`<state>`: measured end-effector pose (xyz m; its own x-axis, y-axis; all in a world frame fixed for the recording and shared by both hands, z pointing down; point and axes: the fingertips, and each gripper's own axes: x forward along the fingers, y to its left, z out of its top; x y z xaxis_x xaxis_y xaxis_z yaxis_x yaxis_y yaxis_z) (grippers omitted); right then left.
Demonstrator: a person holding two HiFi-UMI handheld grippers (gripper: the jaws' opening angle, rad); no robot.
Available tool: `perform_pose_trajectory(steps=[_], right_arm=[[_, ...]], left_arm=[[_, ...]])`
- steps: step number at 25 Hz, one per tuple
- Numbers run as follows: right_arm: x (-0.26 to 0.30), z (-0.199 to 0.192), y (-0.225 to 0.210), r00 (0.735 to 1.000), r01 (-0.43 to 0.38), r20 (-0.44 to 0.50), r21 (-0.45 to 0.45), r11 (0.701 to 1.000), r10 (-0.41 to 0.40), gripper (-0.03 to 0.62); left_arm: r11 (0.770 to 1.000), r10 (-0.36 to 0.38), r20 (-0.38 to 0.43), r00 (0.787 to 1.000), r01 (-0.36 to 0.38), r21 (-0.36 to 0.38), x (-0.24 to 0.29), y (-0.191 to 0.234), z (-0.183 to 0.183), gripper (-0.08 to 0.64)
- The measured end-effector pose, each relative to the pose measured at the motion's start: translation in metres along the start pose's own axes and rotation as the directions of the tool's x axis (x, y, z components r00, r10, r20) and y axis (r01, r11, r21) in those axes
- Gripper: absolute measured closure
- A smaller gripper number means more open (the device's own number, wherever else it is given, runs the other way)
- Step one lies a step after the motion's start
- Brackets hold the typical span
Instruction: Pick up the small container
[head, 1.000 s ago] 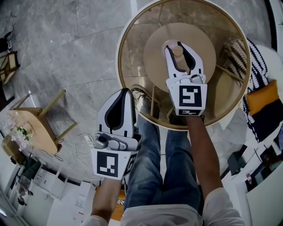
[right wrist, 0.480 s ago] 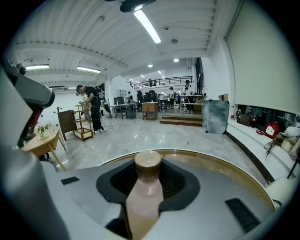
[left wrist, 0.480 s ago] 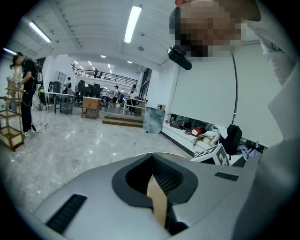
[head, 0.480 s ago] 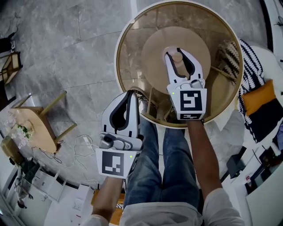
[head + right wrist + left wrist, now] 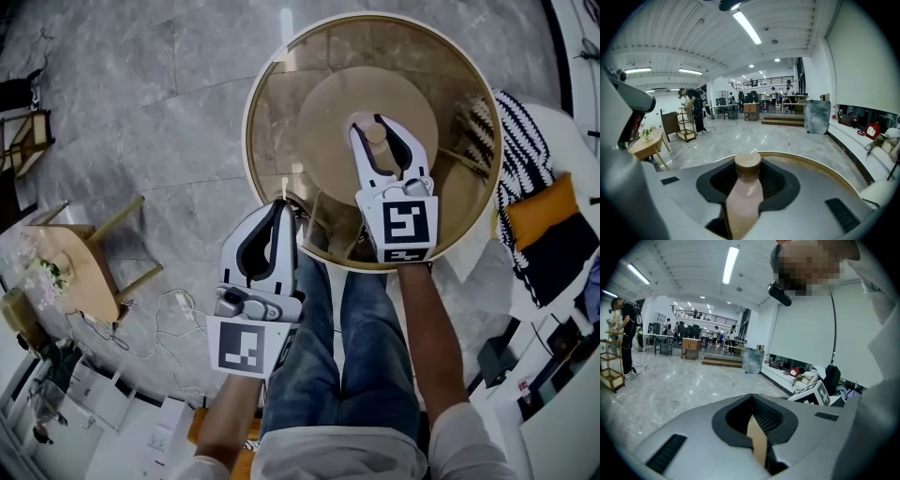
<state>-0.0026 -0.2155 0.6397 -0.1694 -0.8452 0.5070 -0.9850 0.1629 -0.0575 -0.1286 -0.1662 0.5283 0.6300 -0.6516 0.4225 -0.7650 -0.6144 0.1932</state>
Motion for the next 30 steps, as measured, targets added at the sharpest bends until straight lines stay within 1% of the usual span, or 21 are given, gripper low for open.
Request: perform_pose_trajectory(steps=[3, 7, 12, 18, 26, 30], right_arm=[[-0.007, 0.003, -0.003, 1.0, -0.003, -0.002, 0.006, 1.0, 0.003, 0.453], [-0.015, 0.006, -0.008, 1.0, -0.008, -0.006, 0.002, 1.0, 0.008, 0.453], [-0.025, 0.015, -0.013, 1.0, -0.017, -0.006, -0.012, 1.0, 0.016, 0.453], [-0.038, 0.026, -0.018, 1.0, -0.026, 0.002, -0.018, 0.999, 0.026, 0.453], [-0.052, 0.03, -0.018, 0.999, -0.052, -0.011, -0.029, 0.998, 0.052, 0.453], [-0.062, 0.038, -0.02, 0.999, -0.053, -0.011, -0.025, 0.998, 0.053, 0.453]], left_arm=[[1.0, -0.009, 0.006, 1.0, 0.009, 0.006, 0.0, -0.007, 0.006, 0.545], [1.0, -0.013, 0.012, 1.0, 0.014, -0.005, 0.0, -0.014, 0.013, 0.545], [1.0, -0.022, 0.014, 1.0, 0.022, 0.012, -0.001, -0.024, 0.024, 0.545], [1.0, -0.021, 0.025, 0.999, 0.02, 0.016, -0.003, -0.034, 0.035, 0.545], [1.0, -0.013, 0.008, 1.0, 0.013, -0.002, -0.008, -0.044, 0.039, 0.545], [1.0, -0.007, 0.009, 1.0, 0.007, -0.009, -0.013, -0.049, 0.048, 0.545]])
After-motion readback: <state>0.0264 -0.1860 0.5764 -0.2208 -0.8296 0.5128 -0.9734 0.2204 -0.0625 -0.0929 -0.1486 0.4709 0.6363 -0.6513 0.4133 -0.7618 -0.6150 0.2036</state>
